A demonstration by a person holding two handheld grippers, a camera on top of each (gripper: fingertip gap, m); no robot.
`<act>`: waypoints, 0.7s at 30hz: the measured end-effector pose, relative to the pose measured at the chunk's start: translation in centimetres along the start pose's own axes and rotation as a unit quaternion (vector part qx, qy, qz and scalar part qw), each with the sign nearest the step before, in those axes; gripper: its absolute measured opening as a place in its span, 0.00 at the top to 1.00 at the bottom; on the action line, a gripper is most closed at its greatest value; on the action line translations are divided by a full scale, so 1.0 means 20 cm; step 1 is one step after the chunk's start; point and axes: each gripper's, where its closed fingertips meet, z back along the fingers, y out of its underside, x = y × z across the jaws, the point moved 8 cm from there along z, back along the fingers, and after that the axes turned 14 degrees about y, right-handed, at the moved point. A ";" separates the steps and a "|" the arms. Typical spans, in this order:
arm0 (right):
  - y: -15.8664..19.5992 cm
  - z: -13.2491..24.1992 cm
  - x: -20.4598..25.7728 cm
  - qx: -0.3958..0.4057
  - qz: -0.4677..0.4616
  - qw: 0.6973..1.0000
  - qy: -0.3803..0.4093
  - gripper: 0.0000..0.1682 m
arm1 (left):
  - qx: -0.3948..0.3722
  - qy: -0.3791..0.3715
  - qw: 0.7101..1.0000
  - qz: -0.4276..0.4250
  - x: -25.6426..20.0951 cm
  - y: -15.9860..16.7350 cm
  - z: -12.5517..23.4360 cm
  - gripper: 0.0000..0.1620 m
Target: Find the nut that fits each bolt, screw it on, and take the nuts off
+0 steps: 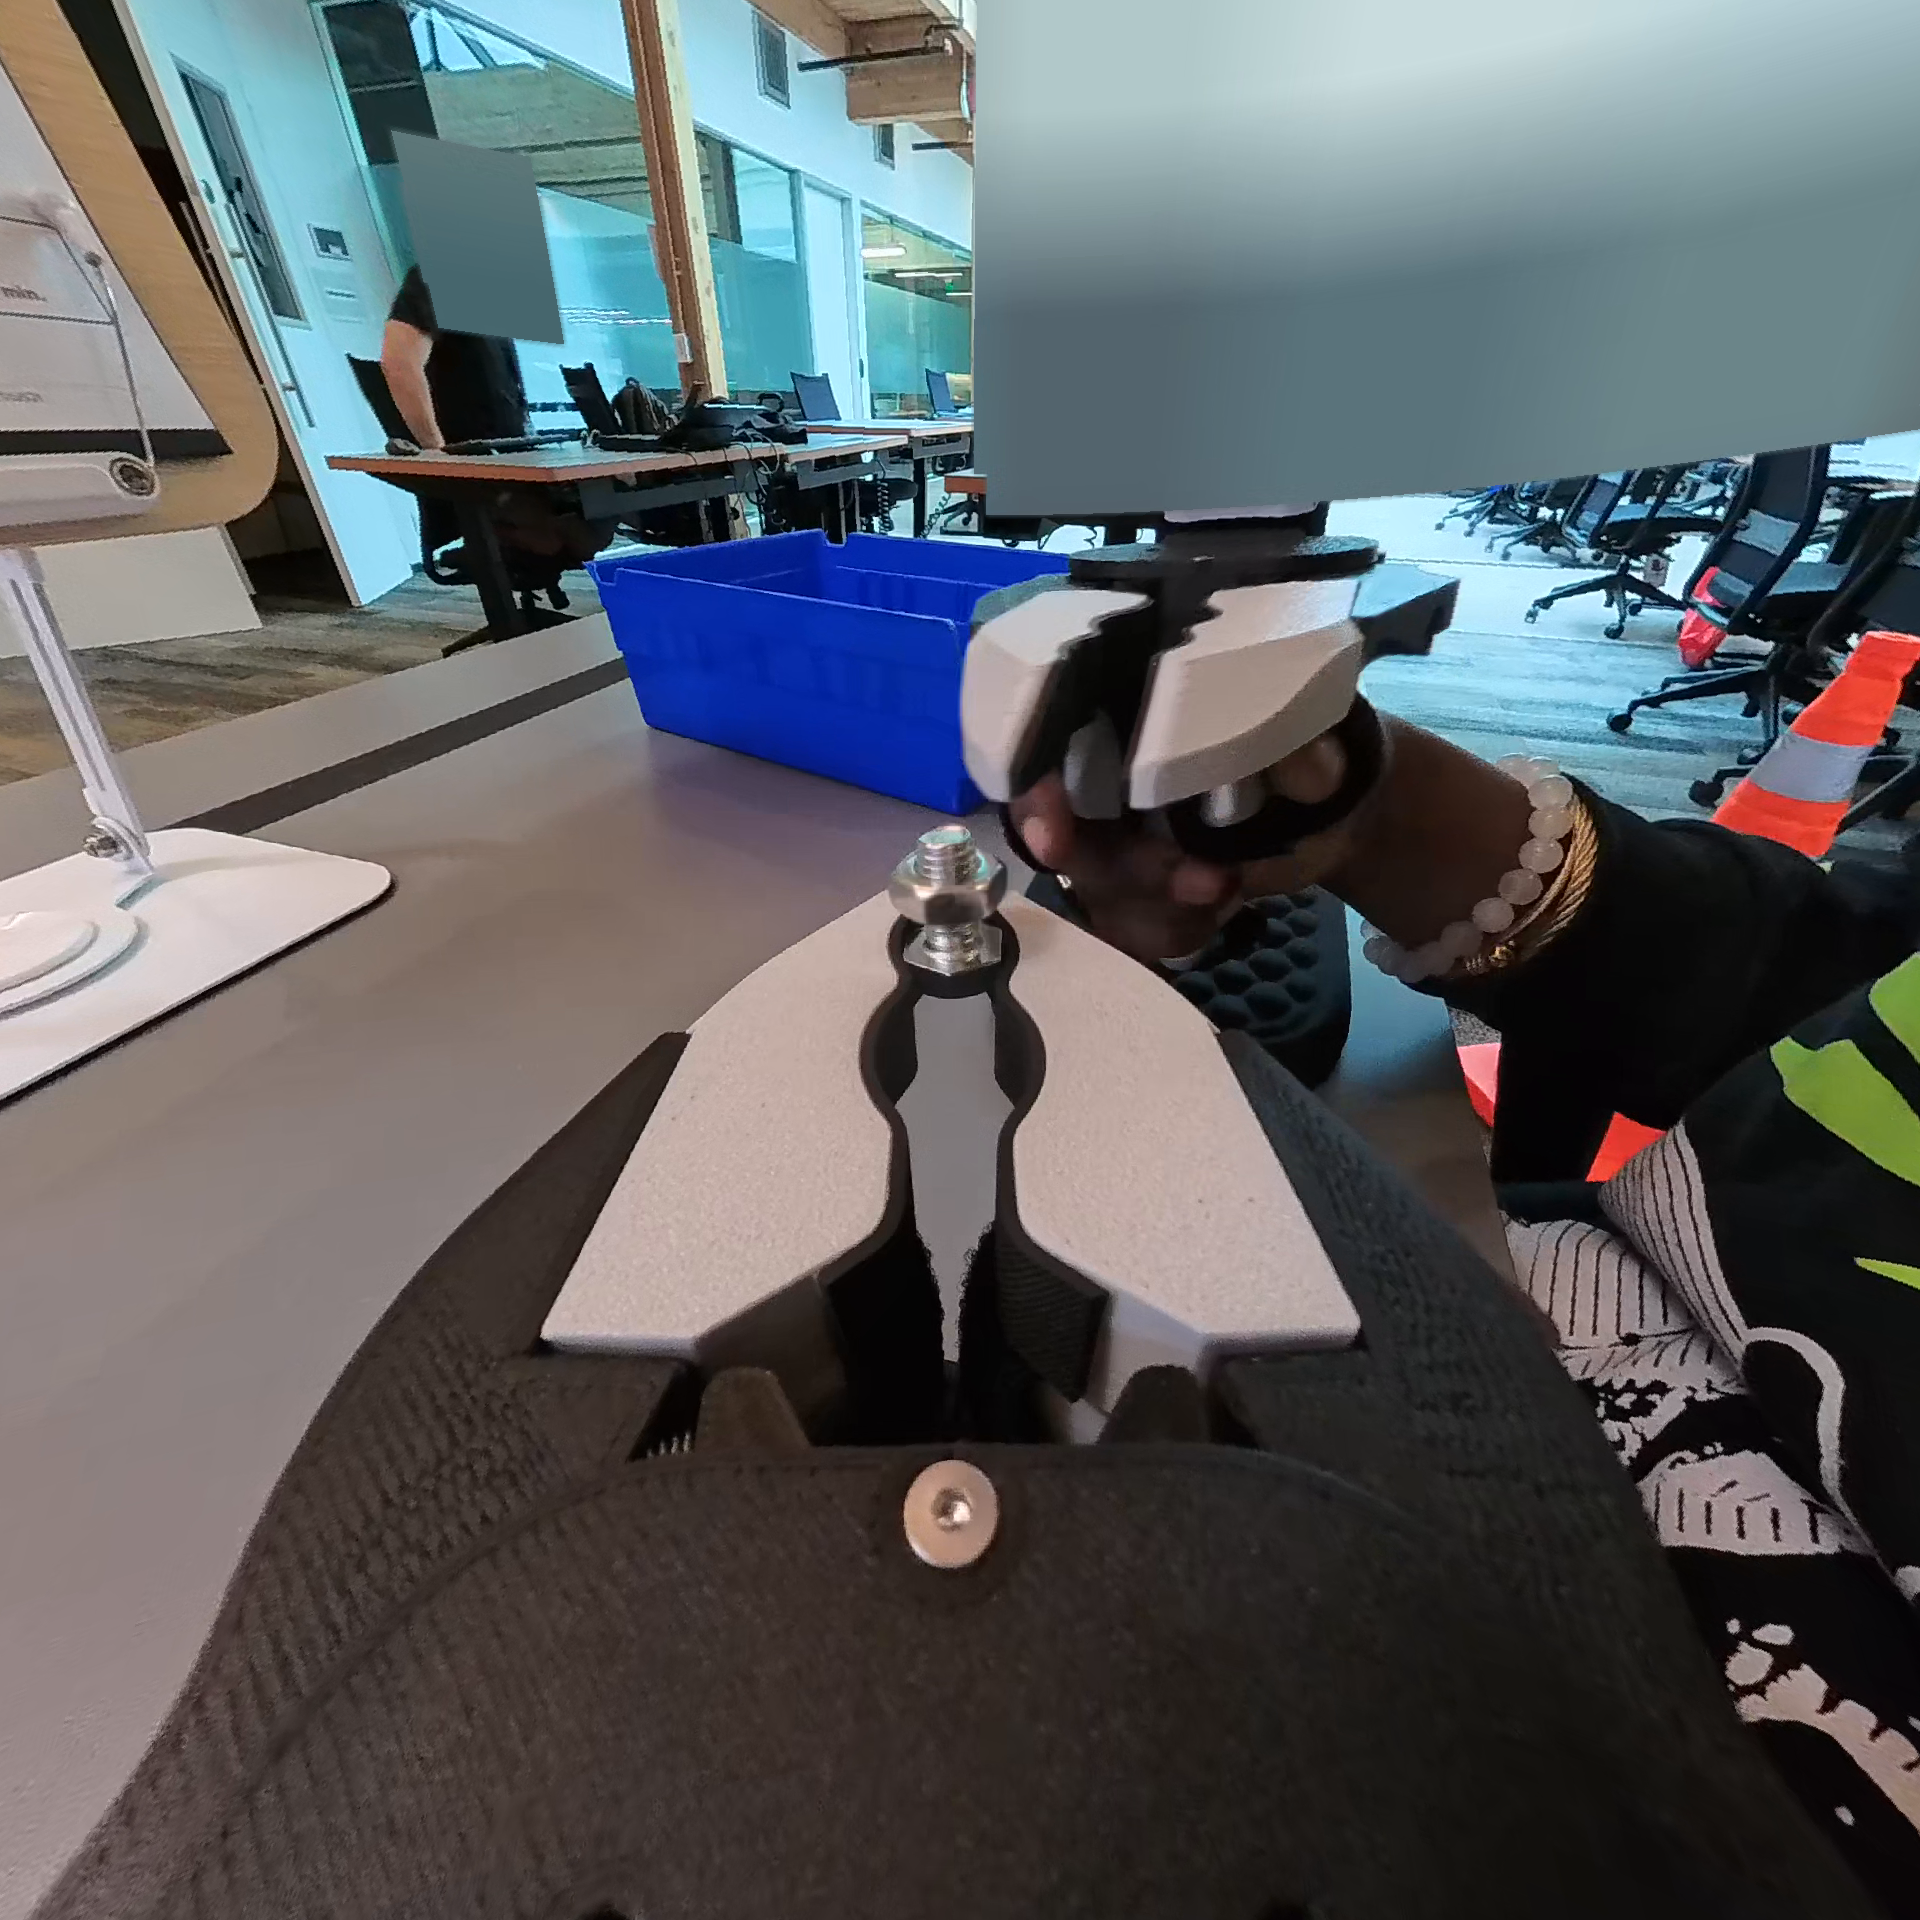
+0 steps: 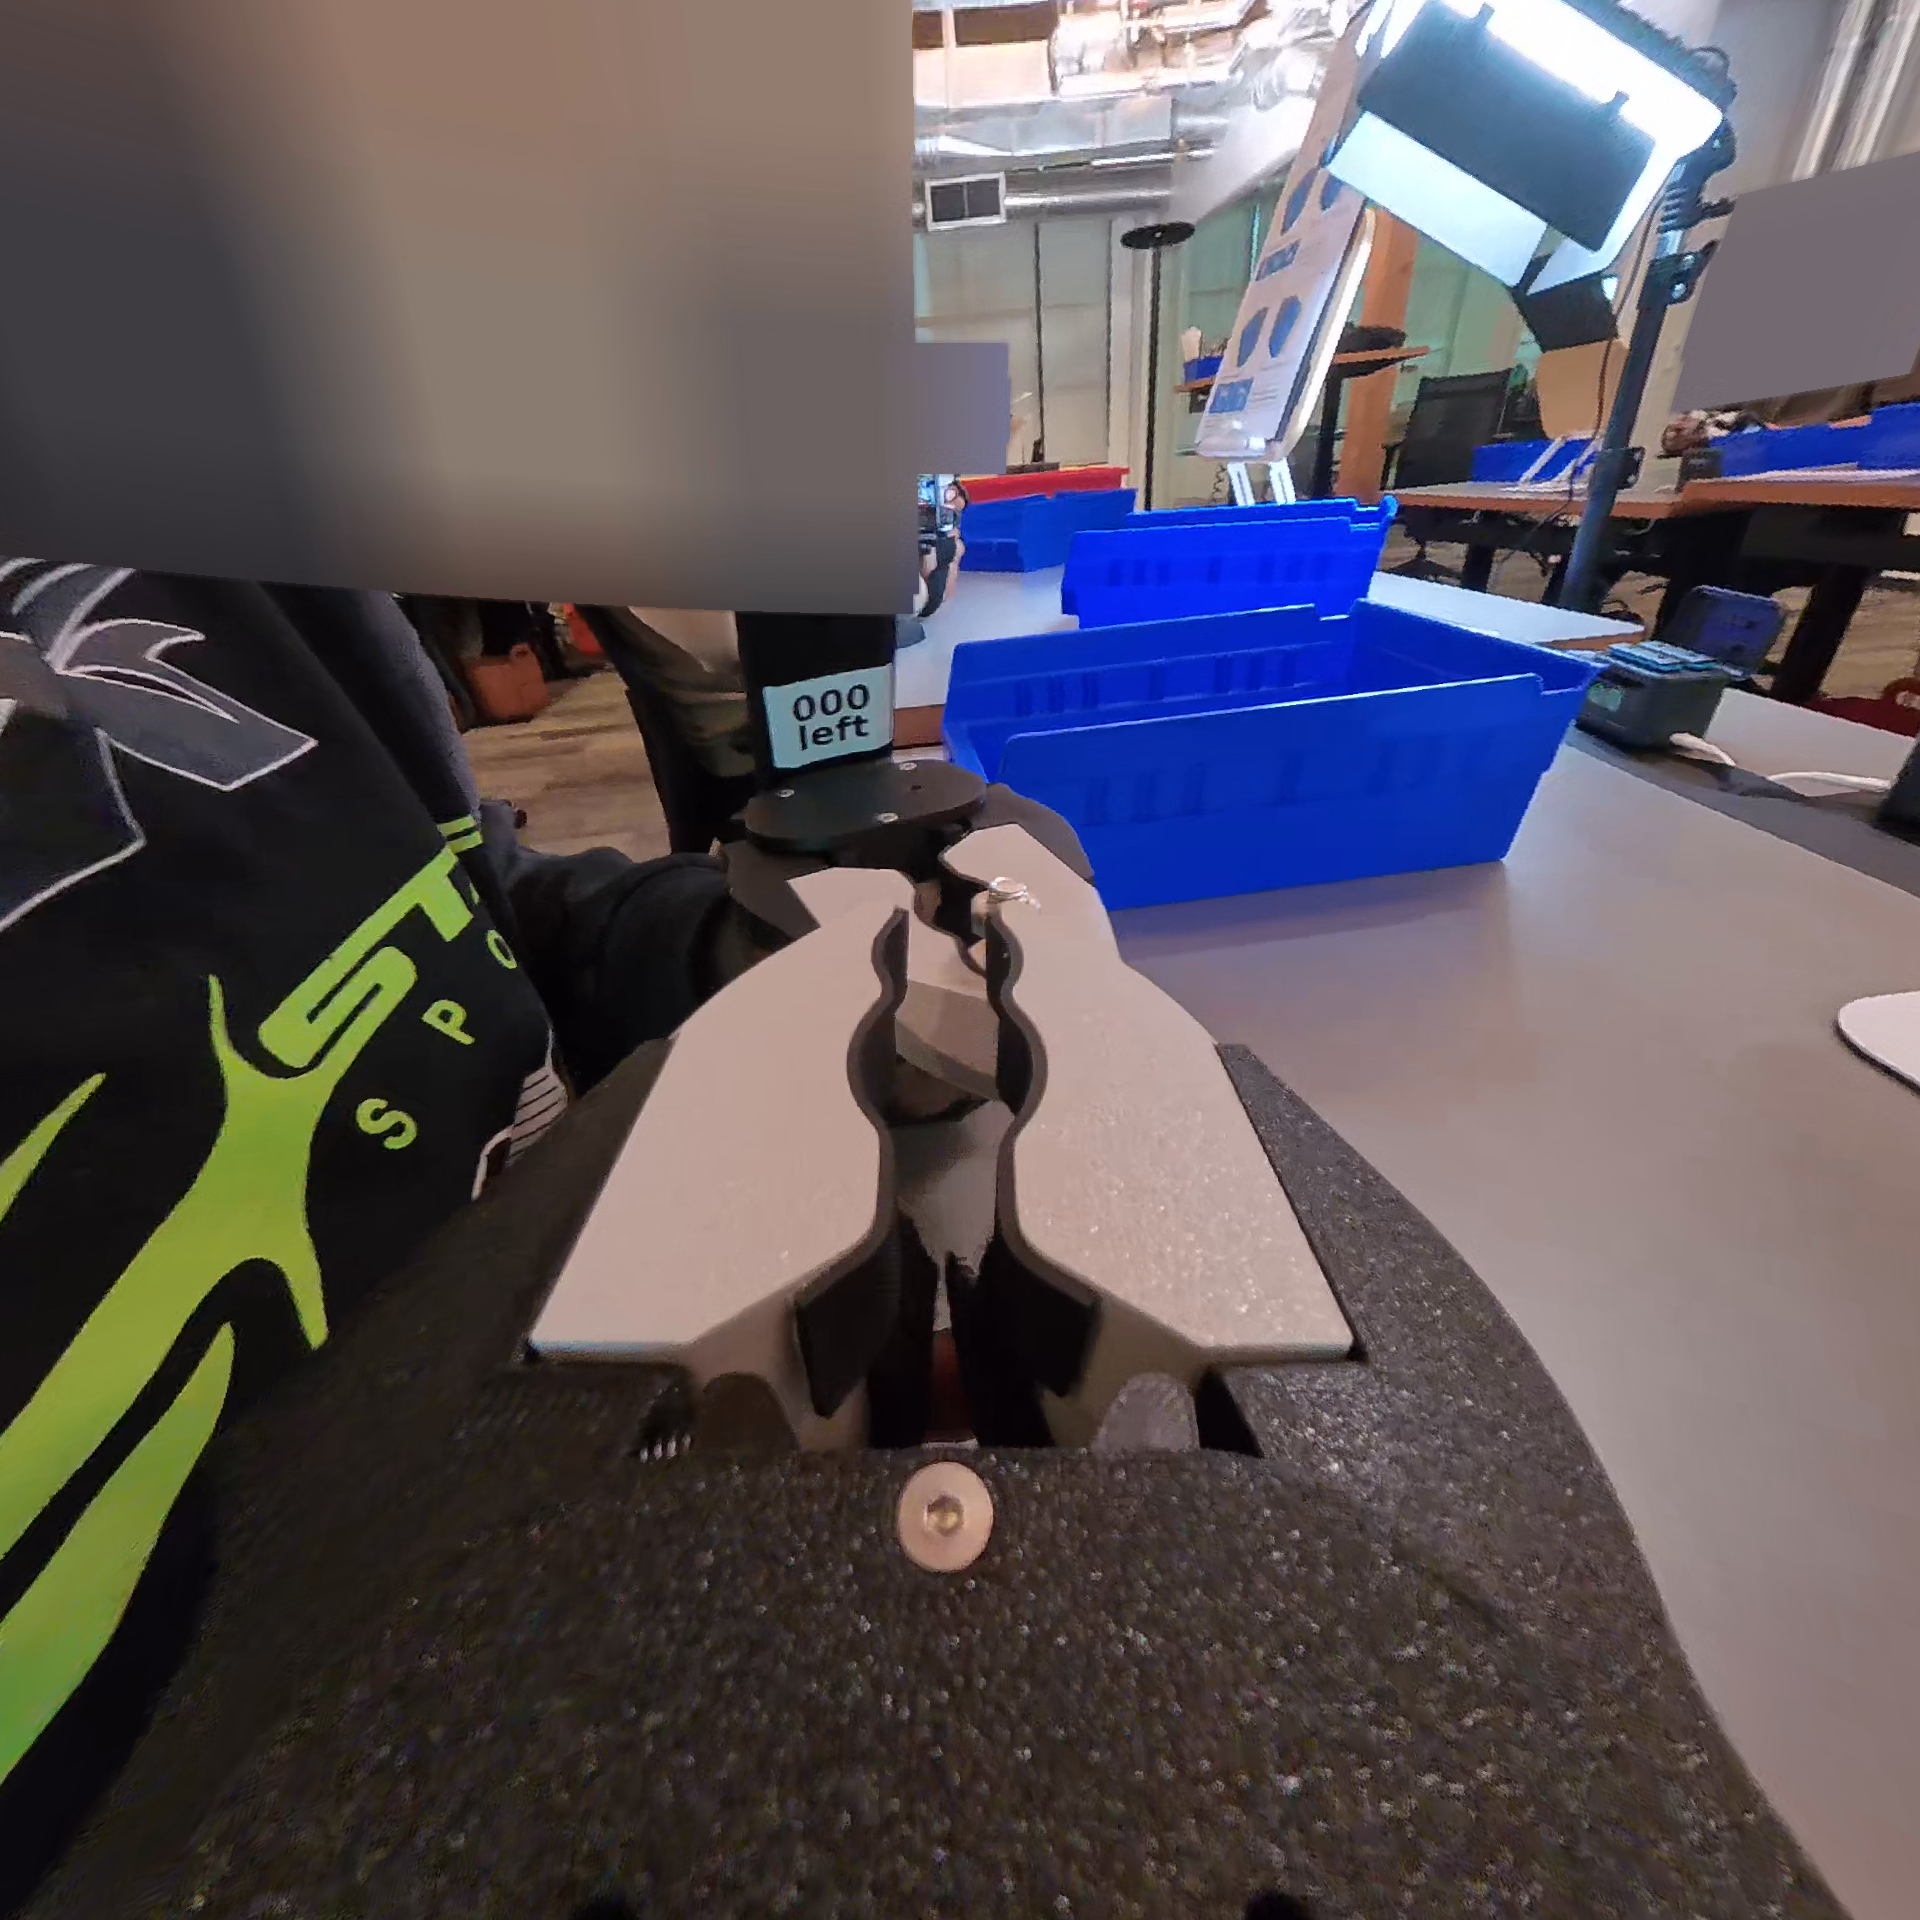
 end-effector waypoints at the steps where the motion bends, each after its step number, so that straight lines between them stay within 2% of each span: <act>1: 0.00 -0.01 0.00 0.001 0.004 1.000 0.008 0.89 | 0.002 0.001 1.000 -0.001 0.00 0.00 0.00 0.94; 4: 0.02 -0.06 0.00 0.006 0.009 1.000 0.011 0.80 | 0.003 0.001 1.000 -0.001 0.00 0.00 0.00 0.94; 7: 0.02 -0.11 0.01 0.016 0.017 1.000 0.003 0.78 | 0.003 0.002 1.000 -0.001 0.00 0.00 0.00 0.94; 12: 0.02 -0.08 0.01 0.029 0.025 0.999 0.006 0.81 | 0.002 0.002 1.000 -0.002 0.00 0.00 0.00 0.94; 15: 0.01 -0.02 0.00 0.028 0.021 0.999 -0.003 0.91 | 0.003 -0.002 1.000 -0.002 0.00 0.00 0.00 0.94; 18: 0.00 -0.01 -0.02 0.012 0.012 1.000 0.007 0.91 | -0.003 -0.003 1.000 0.003 0.00 0.00 0.01 0.94; 21: 0.00 -0.06 -0.02 0.008 0.013 1.000 0.019 0.83 | 0.002 0.000 1.000 -0.002 0.00 0.00 0.00 0.94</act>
